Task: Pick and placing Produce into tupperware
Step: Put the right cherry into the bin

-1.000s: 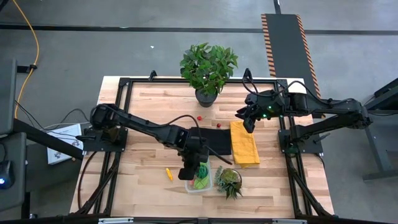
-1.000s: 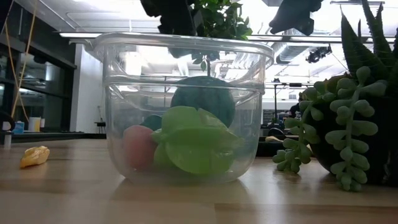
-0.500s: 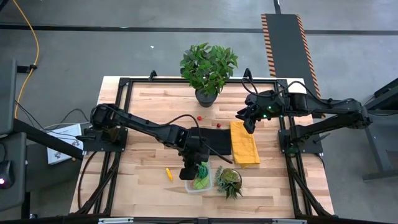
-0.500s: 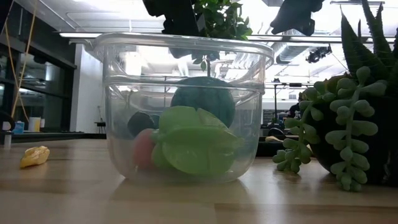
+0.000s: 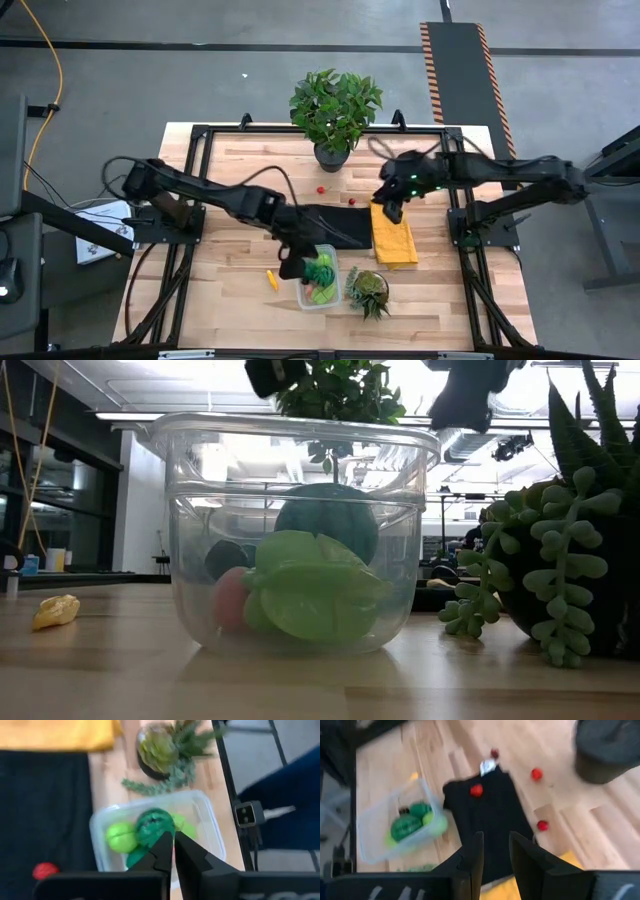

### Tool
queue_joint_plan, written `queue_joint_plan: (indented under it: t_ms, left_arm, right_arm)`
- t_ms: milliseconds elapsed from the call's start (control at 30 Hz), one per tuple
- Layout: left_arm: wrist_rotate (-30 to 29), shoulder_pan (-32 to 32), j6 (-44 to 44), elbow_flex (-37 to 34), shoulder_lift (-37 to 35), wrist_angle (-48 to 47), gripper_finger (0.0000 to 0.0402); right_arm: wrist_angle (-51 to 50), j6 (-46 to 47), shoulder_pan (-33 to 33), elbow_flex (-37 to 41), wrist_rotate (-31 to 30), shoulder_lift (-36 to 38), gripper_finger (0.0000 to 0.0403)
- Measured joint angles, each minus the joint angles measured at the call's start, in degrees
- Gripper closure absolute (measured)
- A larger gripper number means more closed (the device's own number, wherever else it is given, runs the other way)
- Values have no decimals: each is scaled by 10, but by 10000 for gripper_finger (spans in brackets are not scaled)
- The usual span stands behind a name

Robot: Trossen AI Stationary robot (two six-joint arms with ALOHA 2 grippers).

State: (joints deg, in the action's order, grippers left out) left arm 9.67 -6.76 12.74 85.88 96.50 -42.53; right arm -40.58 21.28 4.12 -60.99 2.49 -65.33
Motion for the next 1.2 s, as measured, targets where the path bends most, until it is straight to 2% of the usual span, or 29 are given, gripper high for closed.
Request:
queue_joint_plan:
  t_ms: [133, 333, 700, 933, 1100, 1200]
  left_arm:
    - [-55, 0, 18, 0, -40, -26, 381]
    - [-137, 0, 59, 0, -99, -86, 395]
    - [-272, -40, 164, 0, -193, -219, 400]
    - [-376, -105, 252, 0, -243, -259, 400]
    - [-413, -137, 307, 0, -259, -289, 401]
    - [-430, -145, 347, 0, -261, -320, 400]
  right_arm:
    - [0, -30, 0, 0, 27, -52, 320]
    - [24, -61, 10, 0, 25, -101, 320]
    - [50, -117, 88, 4, 95, -101, 320]
    - [181, -65, 121, 140, 145, -30, 320]
    - [298, -1, 108, 230, 150, 35, 320]
    - [331, 11, 101, 264, 141, 66, 320]
